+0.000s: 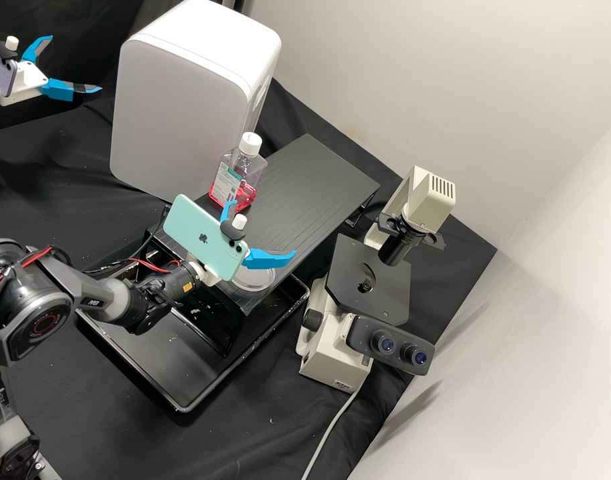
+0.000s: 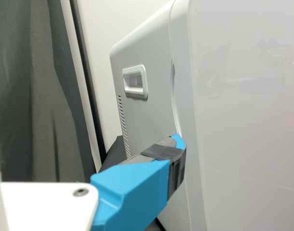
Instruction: Place the lid on the petri dish
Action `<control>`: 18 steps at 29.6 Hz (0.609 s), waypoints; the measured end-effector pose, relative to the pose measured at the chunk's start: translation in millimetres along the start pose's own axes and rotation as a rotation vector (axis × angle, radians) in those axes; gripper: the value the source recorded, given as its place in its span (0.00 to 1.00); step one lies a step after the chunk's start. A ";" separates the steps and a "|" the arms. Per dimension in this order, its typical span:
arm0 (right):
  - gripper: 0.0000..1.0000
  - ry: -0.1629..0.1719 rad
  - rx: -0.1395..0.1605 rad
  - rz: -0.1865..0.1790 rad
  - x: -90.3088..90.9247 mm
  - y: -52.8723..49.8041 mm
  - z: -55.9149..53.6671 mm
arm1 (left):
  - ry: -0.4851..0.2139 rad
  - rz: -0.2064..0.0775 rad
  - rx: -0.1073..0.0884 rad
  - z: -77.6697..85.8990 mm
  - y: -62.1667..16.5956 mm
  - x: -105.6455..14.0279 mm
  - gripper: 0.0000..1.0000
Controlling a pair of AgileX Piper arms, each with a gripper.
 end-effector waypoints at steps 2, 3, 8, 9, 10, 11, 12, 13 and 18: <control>1.00 0.000 0.000 0.000 0.0 0.0 0.0 | 0.000 0.000 0.000 0.0 0.0 0.0 1.00; 1.00 0.000 0.000 0.000 0.0 0.0 0.0 | 0.000 0.000 0.000 0.0 0.0 0.0 1.00; 1.00 0.000 0.000 0.000 0.0 0.0 0.0 | 0.000 0.000 0.000 0.0 0.0 0.0 1.00; 1.00 0.000 0.000 0.000 0.0 0.0 0.0 | 0.000 0.000 0.000 0.0 0.0 0.0 1.00; 1.00 0.000 0.000 0.000 0.0 0.0 0.0 | 0.000 0.000 0.000 0.0 0.0 0.0 1.00; 1.00 0.000 0.000 0.000 0.0 0.0 0.0 | 0.000 0.000 0.000 0.0 0.0 0.0 1.00; 1.00 0.000 0.000 0.000 0.0 0.0 0.0 | 0.000 0.000 0.000 0.0 0.0 0.0 1.00; 1.00 0.000 0.000 0.000 0.0 0.0 0.0 | -0.002 0.000 0.000 0.6 -0.1 0.0 1.00; 1.00 0.000 0.000 0.000 0.0 0.0 0.0 | -0.031 -0.004 -0.002 9.2 -1.2 -0.1 1.00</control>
